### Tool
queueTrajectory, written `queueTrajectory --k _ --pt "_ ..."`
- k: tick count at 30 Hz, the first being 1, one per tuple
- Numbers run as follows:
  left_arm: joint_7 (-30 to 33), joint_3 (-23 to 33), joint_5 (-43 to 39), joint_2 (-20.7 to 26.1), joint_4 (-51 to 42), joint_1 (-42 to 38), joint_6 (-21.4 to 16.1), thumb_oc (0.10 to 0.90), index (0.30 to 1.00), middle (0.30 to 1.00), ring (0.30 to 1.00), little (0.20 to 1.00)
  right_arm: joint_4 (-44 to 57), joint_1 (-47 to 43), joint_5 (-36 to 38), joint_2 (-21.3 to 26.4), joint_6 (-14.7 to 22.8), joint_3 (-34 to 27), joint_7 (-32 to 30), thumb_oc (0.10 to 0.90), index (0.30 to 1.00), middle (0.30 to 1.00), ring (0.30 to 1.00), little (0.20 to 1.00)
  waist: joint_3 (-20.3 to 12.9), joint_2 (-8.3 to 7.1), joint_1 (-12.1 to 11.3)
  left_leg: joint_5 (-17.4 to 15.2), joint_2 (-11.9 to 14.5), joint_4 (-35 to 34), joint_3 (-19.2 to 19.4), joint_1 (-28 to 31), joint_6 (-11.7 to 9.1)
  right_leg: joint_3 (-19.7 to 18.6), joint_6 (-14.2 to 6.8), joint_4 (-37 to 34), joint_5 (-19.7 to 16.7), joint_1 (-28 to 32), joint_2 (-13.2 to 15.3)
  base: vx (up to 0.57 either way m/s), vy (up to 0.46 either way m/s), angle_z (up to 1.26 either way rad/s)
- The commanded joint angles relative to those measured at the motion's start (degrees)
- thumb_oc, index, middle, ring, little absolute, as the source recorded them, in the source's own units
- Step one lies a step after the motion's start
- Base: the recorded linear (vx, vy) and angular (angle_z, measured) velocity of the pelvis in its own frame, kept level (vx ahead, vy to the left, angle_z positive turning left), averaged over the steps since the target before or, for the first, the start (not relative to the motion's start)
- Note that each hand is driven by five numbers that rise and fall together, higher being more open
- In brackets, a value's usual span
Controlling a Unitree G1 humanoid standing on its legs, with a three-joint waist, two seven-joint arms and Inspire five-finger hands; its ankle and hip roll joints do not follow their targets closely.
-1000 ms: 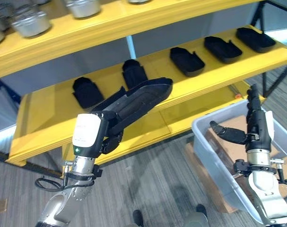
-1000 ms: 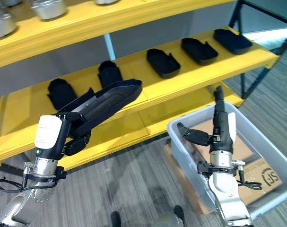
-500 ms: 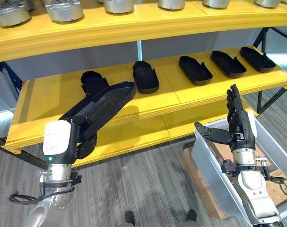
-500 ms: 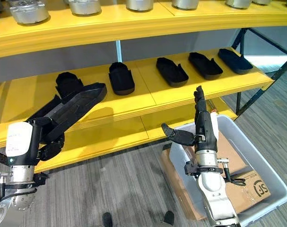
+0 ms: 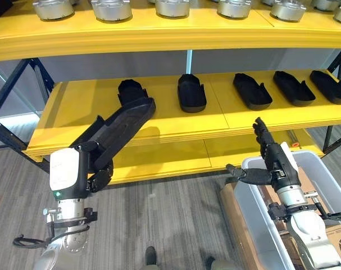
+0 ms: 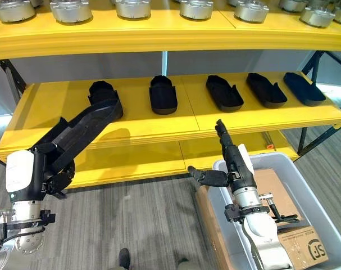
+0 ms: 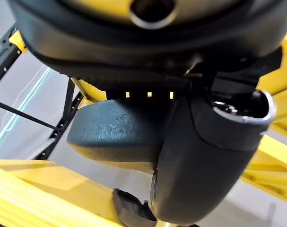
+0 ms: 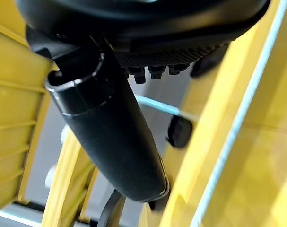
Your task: Move parts from the plastic box to the shelf.
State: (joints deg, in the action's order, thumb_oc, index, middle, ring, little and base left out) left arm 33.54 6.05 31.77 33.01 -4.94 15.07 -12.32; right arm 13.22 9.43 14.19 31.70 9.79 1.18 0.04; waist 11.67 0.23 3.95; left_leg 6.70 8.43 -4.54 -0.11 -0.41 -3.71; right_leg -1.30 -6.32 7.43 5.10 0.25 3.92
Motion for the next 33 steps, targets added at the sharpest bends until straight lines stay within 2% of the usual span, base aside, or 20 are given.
queueTrajectory --k 1,4,5,6,7,8,9,10,11,12,13,16,18,23,28,29,31,33 --pt "8.6 6.5 -1.0 1.5 -5.0 -6.5 -1.6 0.4 0.3 0.3 0.3 0.3 4.3 -7.1 6.6 -0.6 7.7 -2.4 0.2 0.9 1.0 1.0 1.0 1.0 -3.7 -2.35 -0.1 -9.1 -8.6 -0.3 6.1 7.8 3.4 2.8 0.6 -12.4 -10.1 0.7 -2.2 0.11 -0.217 0.16" --pt "11.1 7.0 -1.0 1.8 -3.6 -6.0 -1.2 0.4 0.3 0.3 0.3 0.3 3.4 -8.2 10.1 -0.8 8.1 -1.8 3.2 0.9 1.0 1.0 1.0 1.0 -3.1 -2.18 -0.5 -11.1 -10.1 7.5 8.2 6.4 3.3 4.3 1.5 -12.2 -9.4 2.1 -1.6 0.07 -0.156 -0.06" --pt "11.7 7.1 -1.1 1.8 -3.0 -6.0 -1.7 0.4 0.3 0.3 0.3 0.3 3.0 -8.4 10.3 -0.8 8.0 -1.6 4.3 0.9 1.0 1.0 1.0 1.0 -2.6 -2.27 -0.6 -11.0 -10.2 11.8 8.7 4.7 2.9 4.7 2.0 -12.1 -9.3 2.6 -1.5 0.0 -0.15 0.01" --pt "12.2 6.8 -1.1 1.8 -2.4 -6.8 -2.5 0.4 0.3 0.3 0.3 0.3 2.0 -8.9 9.4 -0.6 7.8 -1.2 4.5 0.9 1.0 1.0 1.0 1.0 -1.3 -2.67 -0.9 -9.8 -10.2 19.2 9.6 1.6 2.6 5.1 3.1 -11.6 -9.1 3.6 -1.0 -0.02 -0.129 0.09" --pt "12.2 6.8 -1.0 1.9 -2.2 -7.1 -2.6 0.4 0.3 0.3 0.3 0.3 1.7 -9.2 9.4 -0.7 7.9 -1.1 4.6 0.9 1.0 1.0 1.0 1.0 -1.0 -2.68 -0.9 -10.0 -9.9 20.8 9.5 0.6 2.5 5.2 3.3 -11.5 -9.1 3.6 -1.0 -0.03 -0.089 0.14" --pt "11.9 6.7 -0.5 1.8 -2.1 -7.8 -2.7 0.4 0.3 0.3 0.3 0.3 0.9 -9.8 9.5 -0.8 8.3 -0.7 5.0 0.9 1.0 1.0 1.0 1.0 -0.6 -2.65 -0.9 -9.5 -8.5 21.9 9.4 -0.6 2.1 5.2 3.5 -11.1 -8.8 3.8 -1.1 0.0 0.004 0.26" --pt "11.6 6.7 0.0 1.6 -2.4 -8.2 -2.5 0.4 0.3 0.3 0.3 0.3 0.4 -10.1 10.0 -1.0 8.6 -0.6 5.5 0.9 1.0 1.0 1.0 1.0 -0.5 -2.53 -0.7 -8.8 -6.7 20.9 9.5 -0.8 1.5 5.5 3.5 -10.8 -8.5 3.9 -1.0 0.05 0.081 0.38" --pt "11.4 6.7 0.1 1.6 -3.0 -8.1 -2.0 0.4 0.3 0.3 0.3 0.3 0.4 -10.0 10.5 -1.1 8.9 -1.0 6.3 0.9 1.0 1.0 1.0 1.0 -0.9 -2.25 -0.3 -8.1 -3.9 16.4 10.1 0.4 0.7 6.2 3.1 -10.8 -8.2 4.0 -0.6 0.11 0.177 0.4" --pt "11.1 6.9 0.1 1.6 -3.8 -7.8 -1.1 0.4 0.3 0.3 0.3 0.3 1.0 -9.4 11.2 -0.9 8.5 -1.7 7.2 0.9 1.0 1.0 1.0 1.0 -1.5 -1.88 -0.1 -5.5 -1.2 9.1 10.3 2.0 -0.3 6.7 2.7 -11.3 -7.8 4.6 0.0 0.17 0.311 0.43" --pt "10.9 7.1 -0.2 1.4 -4.4 -7.8 -0.2 0.4 0.3 0.3 0.3 0.3 1.8 -9.0 11.5 -0.4 7.6 -2.2 7.4 0.9 1.0 1.0 1.0 1.0 -2.1 -1.73 -0.1 -0.2 2.2 3.8 9.8 2.6 -2.2 7.2 2.6 -12.2 -7.4 5.6 0.8 0.19 0.452 0.42" --pt "12.0 6.6 -0.6 1.1 -3.6 -8.2 0.3 0.4 0.3 0.3 0.3 0.3 1.9 -9.9 12.1 0.4 6.5 -1.6 6.9 0.9 1.0 1.0 1.0 1.0 -2.4 -1.68 -0.1 1.2 3.7 1.1 8.8 2.5 -3.2 7.3 2.4 -12.4 -6.8 6.3 2.4 0.14 0.424 0.48" --pt "12.7 4.8 0.0 0.6 -2.2 -9.2 1.4 0.4 0.3 0.3 0.3 0.3 0.8 -9.6 12.9 1.3 7.1 -1.4 6.8 0.9 1.0 1.0 1.0 1.0 -2.9 -0.99 0.5 -0.9 3.3 -0.5 9.4 3.6 -3.5 7.9 0.9 -12.4 -7.2 6.3 4.3 0.11 0.381 -0.07" --pt "11.1 5.8 0.6 0.8 -1.6 -9.2 0.1 0.4 0.3 0.3 0.3 0.3 2.1 -7.3 12.9 1.2 7.7 -2.7 7.8 0.9 1.0 1.0 1.0 1.0 -3.7 -0.53 0.9 -2.3 2.1 -0.5 7.7 4.4 -3.5 7.1 -0.6 -12.4 -8.3 5.6 5.1 0.09 0.204 -0.18" --pt "8.2 7.2 1.4 2.0 -1.7 -9.4 -2.2 0.4 0.3 0.3 0.3 0.3 4.1 -5.2 12.5 -1.7 5.7 -4.1 7.5 0.9 1.0 1.0 1.0 1.0 -5.6 -1.47 0.5 -5.0 -0.3 -0.5 6.6 5.2 -2.2 6.8 -2.4 -12.4 -8.8 5.2 5.9 0.06 0.06 0.22" --pt "7.1 7.1 0.9 2.3 -2.2 -9.6 -3.6 0.4 0.3 0.3 0.3 0.3 3.9 -5.6 10.9 -2.1 4.5 -4.1 6.7 0.9 1.0 1.0 1.0 1.0 -6.1 -1.94 0.3 -6.1 -0.6 -0.5 7.1 5.8 -1.6 6.2 -2.2 -12.4 -8.4 5.4 5.7 0.02 -0.005 0.1" --pt "-4.9 -4.8 -8.0 1.7 -1.8 -19.2 -3.5 0.4 0.3 0.3 0.3 0.3 -2.4 -7.7 11.8 -1.6 2.7 0.1 6.5 0.9 1.0 1.0 1.0 1.0 -5.8 -1.79 1.0 -6.8 -1.7 -0.5 10.7 6.0 0.0 12.5 -0.6 -10.9 -8.6 3.4 3.6 -0.01 -0.038 0.06" --pt "-6.4 -3.5 -7.4 0.2 -3.3 -16.2 -4.1 0.4 0.3 0.3 0.3 0.3 -1.7 -6.2 12.9 -2.0 1.6 -0.8 6.5 0.9 1.0 1.0 1.0 1.0 -6.1 -1.9 1.1 -7.0 -1.5 -0.5 11.9 6.2 -0.2 12.2 0.0 -12.2 -8.5 4.1 3.0 -0.04 -0.078 0.07" --pt "-5.1 -3.6 -6.7 -0.2 -2.8 -15.9 -4.3 0.4 0.3 0.3 0.3 0.3 -2.1 -6.1 13.0 -2.3 1.2 -1.0 7.7 0.9 1.0 1.0 1.0 1.0 -6.3 -1.71 1.4 -6.8 -1.1 -0.5 12.6 6.4 -0.6 11.9 0.3 -12.2 -7.9 4.7 2.7 0.0 -0.014 -0.17"
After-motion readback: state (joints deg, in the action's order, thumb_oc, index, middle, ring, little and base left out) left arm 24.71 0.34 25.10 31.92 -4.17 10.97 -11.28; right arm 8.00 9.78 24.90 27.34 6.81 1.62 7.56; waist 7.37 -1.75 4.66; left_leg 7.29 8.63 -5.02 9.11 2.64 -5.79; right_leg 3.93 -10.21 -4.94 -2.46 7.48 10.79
